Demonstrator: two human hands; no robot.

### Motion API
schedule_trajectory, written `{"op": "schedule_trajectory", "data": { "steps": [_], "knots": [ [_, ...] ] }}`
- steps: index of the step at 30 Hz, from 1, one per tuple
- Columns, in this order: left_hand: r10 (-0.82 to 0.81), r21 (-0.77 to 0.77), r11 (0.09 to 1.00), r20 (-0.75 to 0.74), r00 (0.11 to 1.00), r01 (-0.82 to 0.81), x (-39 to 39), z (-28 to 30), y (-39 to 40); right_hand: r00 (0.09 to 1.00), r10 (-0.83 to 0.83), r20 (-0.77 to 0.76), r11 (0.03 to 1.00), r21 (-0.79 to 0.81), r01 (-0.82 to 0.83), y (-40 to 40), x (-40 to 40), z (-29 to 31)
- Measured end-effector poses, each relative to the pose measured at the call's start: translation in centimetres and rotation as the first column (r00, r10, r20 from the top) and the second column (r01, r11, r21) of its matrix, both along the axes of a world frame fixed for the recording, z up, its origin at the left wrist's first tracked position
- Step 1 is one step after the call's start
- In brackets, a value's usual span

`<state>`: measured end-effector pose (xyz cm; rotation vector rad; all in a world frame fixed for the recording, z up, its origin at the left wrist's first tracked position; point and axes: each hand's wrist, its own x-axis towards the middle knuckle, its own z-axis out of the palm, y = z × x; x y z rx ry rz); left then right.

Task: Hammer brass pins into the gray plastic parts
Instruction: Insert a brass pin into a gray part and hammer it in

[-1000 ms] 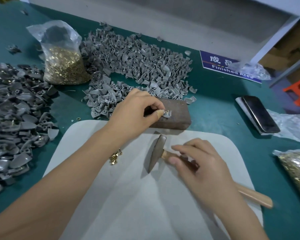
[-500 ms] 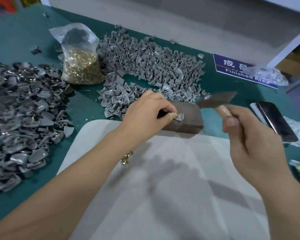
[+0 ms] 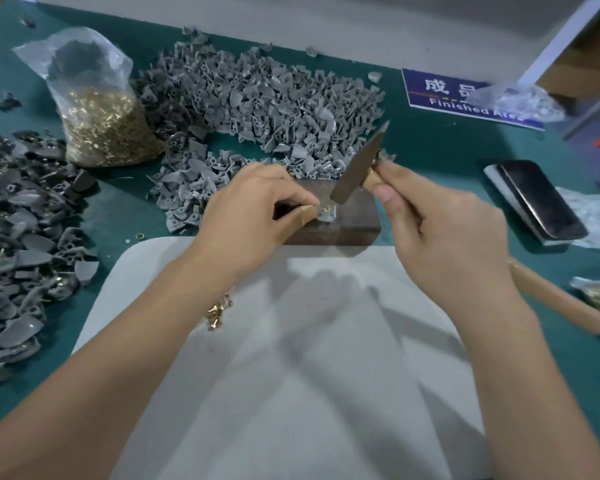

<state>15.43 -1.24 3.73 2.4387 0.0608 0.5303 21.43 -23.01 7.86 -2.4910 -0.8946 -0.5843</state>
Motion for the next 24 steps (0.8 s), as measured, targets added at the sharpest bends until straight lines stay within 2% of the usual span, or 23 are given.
{"op": "schedule_trajectory", "data": {
  "steps": [5,8,10,14,15,18,20,22,23,24],
  "knots": [
    [0.009,0.0,1.0,0.019,1.0,-0.009,0.0,-0.1,-0.3,0.996,-0.082,0.046,0.978,0.197,0.071,0.1,-0.9,0.2],
    [0.019,0.023,1.0,0.025,0.999,-0.02,0.0,0.0,-0.4,0.999,-0.032,-0.037,0.998,0.05,0.034,0.6,-1.4,-0.3],
    [0.037,0.037,0.999,0.029,0.999,-0.038,0.0,0.0,-0.4,0.999,-0.036,-0.019,0.998,-0.049,0.035,0.5,-1.5,-0.4],
    [0.028,0.026,0.999,0.038,0.999,-0.029,-0.1,-0.1,-0.4,0.995,-0.09,0.043,0.987,0.141,0.083,0.3,-1.6,-0.2],
    [0.03,0.029,0.999,0.036,0.999,-0.031,-0.1,-0.1,-0.4,0.996,-0.08,0.049,0.988,0.133,0.073,0.5,-1.7,-0.3],
    [0.035,0.037,0.999,0.03,0.999,-0.036,0.0,-0.1,-0.4,0.999,-0.029,0.044,0.999,-0.026,0.031,0.6,-1.7,-0.7],
    [0.031,0.026,0.999,0.029,0.999,-0.031,-0.1,-0.2,-0.4,0.995,-0.068,0.073,0.997,0.048,0.064,0.3,-1.7,-0.7],
    [0.026,0.025,0.999,0.032,0.999,-0.027,0.0,-0.1,-0.4,0.988,-0.126,0.09,0.969,0.223,0.103,0.4,-2.0,-0.6],
    [0.026,0.03,0.999,0.033,0.999,-0.027,-0.1,-0.1,-0.3,0.987,-0.128,0.092,0.963,0.25,0.102,0.6,-2.1,-0.7],
    [0.027,0.034,0.999,0.034,0.999,-0.028,-0.1,-0.1,-0.3,0.991,-0.106,0.086,0.975,0.205,0.086,0.9,-2.2,-0.8]
  ]
}}
